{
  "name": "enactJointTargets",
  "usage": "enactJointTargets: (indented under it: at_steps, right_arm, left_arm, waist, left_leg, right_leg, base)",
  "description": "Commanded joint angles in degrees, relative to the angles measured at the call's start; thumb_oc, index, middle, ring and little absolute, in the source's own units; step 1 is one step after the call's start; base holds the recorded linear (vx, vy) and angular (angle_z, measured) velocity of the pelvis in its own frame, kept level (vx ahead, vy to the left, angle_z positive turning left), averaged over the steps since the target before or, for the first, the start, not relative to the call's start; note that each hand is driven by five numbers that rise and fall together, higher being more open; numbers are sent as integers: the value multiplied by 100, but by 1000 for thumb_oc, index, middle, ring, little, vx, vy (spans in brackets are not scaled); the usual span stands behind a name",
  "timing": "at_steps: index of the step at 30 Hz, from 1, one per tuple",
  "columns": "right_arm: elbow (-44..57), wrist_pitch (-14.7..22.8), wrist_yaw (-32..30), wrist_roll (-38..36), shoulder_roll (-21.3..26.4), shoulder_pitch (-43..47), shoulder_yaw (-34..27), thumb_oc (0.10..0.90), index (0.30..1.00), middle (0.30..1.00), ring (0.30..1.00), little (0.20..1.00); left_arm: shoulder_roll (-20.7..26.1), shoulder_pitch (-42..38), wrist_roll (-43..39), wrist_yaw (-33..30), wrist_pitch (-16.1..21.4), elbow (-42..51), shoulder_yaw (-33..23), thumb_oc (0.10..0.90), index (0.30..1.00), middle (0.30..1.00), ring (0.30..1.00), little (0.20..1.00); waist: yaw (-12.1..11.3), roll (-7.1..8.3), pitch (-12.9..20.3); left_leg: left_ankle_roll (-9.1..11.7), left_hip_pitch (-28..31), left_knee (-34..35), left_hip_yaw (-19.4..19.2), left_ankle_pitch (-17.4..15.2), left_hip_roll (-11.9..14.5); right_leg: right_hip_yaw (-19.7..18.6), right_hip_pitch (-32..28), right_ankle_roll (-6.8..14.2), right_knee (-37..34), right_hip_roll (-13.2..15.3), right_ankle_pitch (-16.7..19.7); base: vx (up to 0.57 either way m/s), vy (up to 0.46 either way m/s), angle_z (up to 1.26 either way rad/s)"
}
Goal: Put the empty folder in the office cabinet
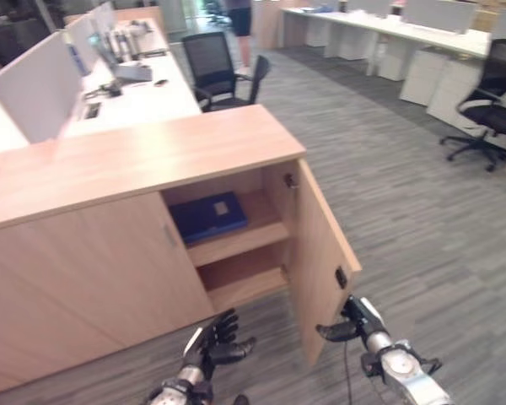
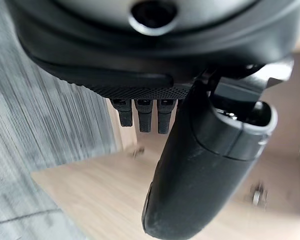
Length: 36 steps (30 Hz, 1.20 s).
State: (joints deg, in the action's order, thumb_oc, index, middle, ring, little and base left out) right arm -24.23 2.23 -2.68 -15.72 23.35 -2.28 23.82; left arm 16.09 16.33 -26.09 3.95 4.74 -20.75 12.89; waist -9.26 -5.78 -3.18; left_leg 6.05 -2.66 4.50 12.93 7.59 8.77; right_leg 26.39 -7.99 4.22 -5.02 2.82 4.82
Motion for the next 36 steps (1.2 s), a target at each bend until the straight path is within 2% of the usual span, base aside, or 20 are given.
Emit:
enactJointTargets:
  at_steps: [1,2,4,6,8,10,11,13,14,15,17,18,20,22,23,24,29,31,33,36]
  right_arm:
    - [628,713,279,33,-401,887,-36,800,900,900,900,900]
    - [657,698,261,39,-395,870,-34,800,900,900,900,900]
    - [690,656,210,106,-413,843,-88,800,900,900,900,900]
    - [739,608,236,113,-460,831,-86,800,900,900,900,900]
    - [866,588,243,47,-581,817,-154,800,900,900,900,900]
    - [892,573,230,19,-630,826,-170,800,900,900,900,900]
    - [1003,586,192,-15,-684,826,-284,800,900,900,900,900]
    - [1028,589,143,-19,-725,825,-417,800,900,900,900,900]
    - [997,576,118,-22,-763,895,-489,800,900,900,900,900]
    - [982,581,62,-36,-782,974,-560,800,900,900,900,900]
    - [1023,593,9,-60,-811,1004,-644,800,900,900,900,900]
    - [1018,646,-79,-127,-838,1003,-816,800,900,900,900,900]
    - [956,701,-251,-278,-817,949,-1161,800,900,900,900,900]
    - [858,803,-458,-508,-751,977,-1538,800,900,900,900,900]
    - [775,870,-583,-582,-697,1049,-1758,800,900,900,900,900]
    - [531,916,-749,-603,-575,1069,-2078,800,900,900,900,900]
    - [-27,984,-1016,-621,-210,1253,-2655,800,900,900,900,900]
    - [-513,911,-1019,-726,212,1450,-2859,800,900,900,900,900]
    - [-655,907,-990,-741,368,1531,-2851,800,900,900,900,900]
    - [-1226,805,-746,-996,1016,1903,-2716,800,900,900,900,900]
  left_arm:
    - [309,-792,107,-176,572,245,-182,800,900,900,900,900]
    - [279,-805,97,-184,568,230,-191,800,900,900,900,900]
    - [297,-680,99,-110,578,308,-217,800,900,900,900,900]
    - [306,-582,101,-72,582,323,-235,800,900,900,900,900]
    - [420,-565,180,-51,552,309,-246,800,900,900,900,900]
    - [453,-578,222,-51,528,319,-232,800,900,900,900,900]
    - [525,-616,264,-9,487,412,-222,800,900,900,900,900]
    - [597,-651,337,14,477,512,-199,800,900,900,900,900]
    - [643,-640,377,-8,488,557,-209,800,900,900,900,900]
    - [698,-644,382,-13,494,590,-227,800,900,900,900,900]
    - [735,-657,364,-30,492,609,-235,800,900,900,900,900]
    - [786,-677,366,-57,512,607,-253,800,900,900,900,900]
    - [806,-646,316,-76,538,661,-280,800,900,900,900,900]
    - [811,-648,245,-70,555,661,-283,800,900,900,900,900]
    - [833,-641,183,-43,574,684,-299,800,900,900,900,900]
    - [865,-688,160,-27,618,597,-308,800,900,900,900,900]
    - [850,-598,169,127,620,552,-391,800,900,900,900,900]
    - [880,-501,112,246,591,546,-394,800,900,900,900,900]
    - [873,-466,82,281,593,567,-392,800,900,900,900,900]
    - [967,-409,-16,398,561,633,-302,800,900,900,900,900]
  waist:
    - [-194,613,-535]
    - [-125,614,-530]
    - [94,522,-426]
    - [73,482,-348]
    - [-22,544,-214]
    - [-83,580,-195]
    - [-143,654,-188]
    - [-159,688,-216]
    - [-141,706,-271]
    - [-135,686,-323]
    - [-142,657,-376]
    - [-144,612,-399]
    - [-50,591,-420]
    - [32,567,-434]
    - [46,587,-450]
    - [135,645,-445]
    - [76,770,-213]
    - [6,809,-116]
    - [1,800,-106]
    - [-20,823,-86]
  left_leg:
    - [348,-393,-701,-929,-336,-40]
    - [289,-438,-804,-1508,-322,172]
    - [254,-189,-837,-3083,-254,728]
    - [254,-80,-664,-3112,-277,661]
    - [204,6,-430,-2809,-390,410]
    - [141,15,-387,-2725,-420,319]
    - [-11,12,-358,-2587,-525,124]
    - [-169,73,-350,-2459,-674,-46]
    - [-328,73,-379,-2502,-662,-188]
    - [-405,146,-342,-2474,-690,-256]
    - [-447,189,-319,-2442,-699,-260]
    - [-471,181,-295,-2339,-693,-228]
    - [-446,291,-166,-2058,-713,-279]
    - [-359,334,-150,-1799,-749,-312]
    - [-288,378,-154,-1694,-814,-326]
    - [-205,461,-135,-1509,-896,-348]
    - [-158,500,-70,-1471,-887,-363]
    - [-97,563,-36,-1443,-886,-289]
    - [-71,587,-28,-1426,-888,-262]
    - [51,653,3,-1362,-851,-138]
  right_leg:
    - [4,-105,331,32,688,-777]
    - [155,-82,351,43,762,-747]
    - [609,-173,387,119,849,-756]
    - [655,-225,411,153,868,-737]
    - [741,-409,492,404,1051,-849]
    - [853,-447,516,564,1144,-887]
    - [1011,-386,609,1056,1402,-922]
    - [968,-174,751,1783,1683,-704]
    - [983,54,852,2234,1981,-194]
    - [828,236,972,2681,2149,98]
    - [644,432,1042,3067,2211,191]
    - [460,563,1066,3197,2135,160]
    - [-79,766,991,3045,1833,-218]
    - [-358,764,803,2157,1547,-613]
    - [-398,784,769,1568,1533,-537]
    - [-714,712,838,965,1485,-470]
    - [-703,397,900,485,1452,-162]
    - [-645,222,870,301,1368,-203]
    - [-618,156,857,242,1333,-207]
    - [-571,-14,799,100,1187,-259]
  base:
    - [-127,99,68]
    - [-81,114,96]
    - [-50,217,146]
    - [57,162,144]
    - [191,156,88]
    - [120,165,85]
    - [121,248,91]
    - [94,258,100]
    - [41,251,116]
    - [-1,185,91]
    - [27,80,45]
    - [34,71,18]
    - [86,8,43]
    - [162,-125,57]
    - [217,-229,53]
    - [149,-170,54]
    - [116,-123,74]
    - [116,-149,-3]
    - [55,-83,-5]
    - [43,-152,12]
